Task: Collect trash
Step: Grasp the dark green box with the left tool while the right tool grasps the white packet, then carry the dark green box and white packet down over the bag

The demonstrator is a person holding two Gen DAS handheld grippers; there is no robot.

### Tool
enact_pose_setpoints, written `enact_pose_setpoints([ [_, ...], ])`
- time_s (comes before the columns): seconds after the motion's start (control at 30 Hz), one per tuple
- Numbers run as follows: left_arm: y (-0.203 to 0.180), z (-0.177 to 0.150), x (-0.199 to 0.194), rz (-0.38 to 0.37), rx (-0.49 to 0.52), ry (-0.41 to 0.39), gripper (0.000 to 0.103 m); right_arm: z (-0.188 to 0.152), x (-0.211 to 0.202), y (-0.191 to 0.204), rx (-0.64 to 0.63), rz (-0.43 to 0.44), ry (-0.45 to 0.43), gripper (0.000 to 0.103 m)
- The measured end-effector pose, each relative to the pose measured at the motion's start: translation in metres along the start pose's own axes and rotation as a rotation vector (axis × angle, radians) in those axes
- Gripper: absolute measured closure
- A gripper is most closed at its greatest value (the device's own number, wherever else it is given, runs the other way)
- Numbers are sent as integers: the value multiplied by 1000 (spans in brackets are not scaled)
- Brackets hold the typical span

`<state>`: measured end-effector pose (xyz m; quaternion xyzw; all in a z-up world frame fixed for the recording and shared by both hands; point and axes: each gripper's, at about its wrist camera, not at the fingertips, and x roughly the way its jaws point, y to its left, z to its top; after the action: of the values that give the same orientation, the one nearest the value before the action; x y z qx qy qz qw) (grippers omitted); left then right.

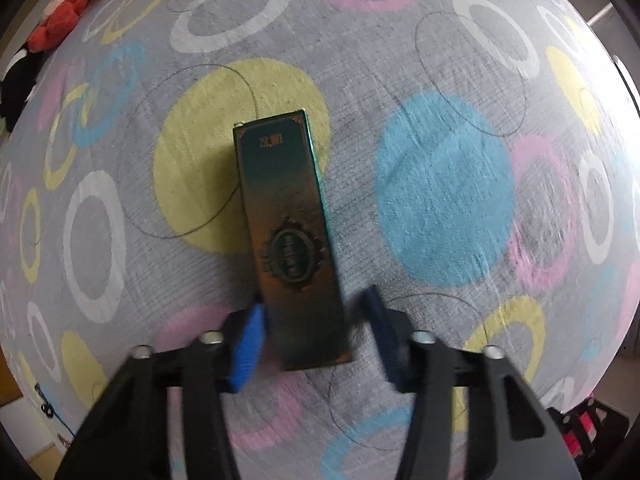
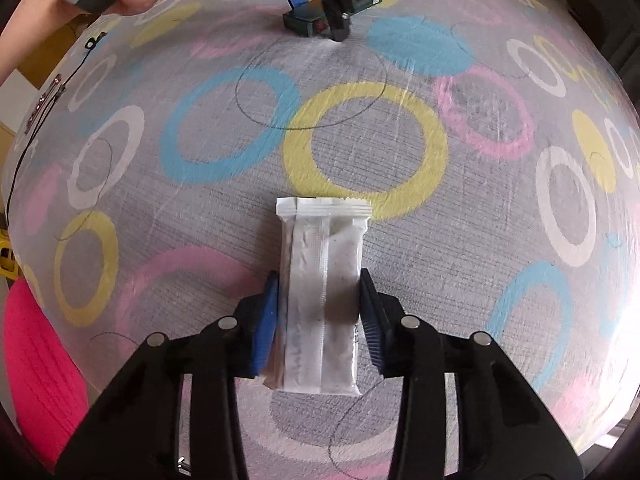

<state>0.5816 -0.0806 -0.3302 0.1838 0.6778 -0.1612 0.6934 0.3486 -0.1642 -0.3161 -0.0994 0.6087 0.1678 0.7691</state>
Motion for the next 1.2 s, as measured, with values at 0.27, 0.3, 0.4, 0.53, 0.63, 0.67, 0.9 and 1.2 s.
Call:
enact_pose_setpoints([
  [0.27,-13,-38,-22,72,-72,-6,67,0,-22,-3,67,-24,-20,65],
  [0.3,-11,-44,-26,74,-88,-10,67,-1,-29,-6,84,-26,-32,65],
  [0.4,-8,-80,-41,53,-117,-32,68,-5,-47,-13,126,-38,-61,65],
  [0.53,-9,-130,-71,61,-133,-79,68,-13,-85,-21,184,-46,-121,65],
  [0.63,-19,-179,-104,69,-127,-148,68,-22,-114,-16,203,-58,-172,65],
  [0.67,-27,-193,-111,67,-127,-163,68,-24,-122,-15,205,-60,-185,65],
  [0.9,-58,-251,-168,104,-100,-275,68,-47,-184,6,208,-70,-279,65],
  [1.2,-105,-317,-200,64,-64,-329,68,-81,-237,55,143,-91,-353,65],
])
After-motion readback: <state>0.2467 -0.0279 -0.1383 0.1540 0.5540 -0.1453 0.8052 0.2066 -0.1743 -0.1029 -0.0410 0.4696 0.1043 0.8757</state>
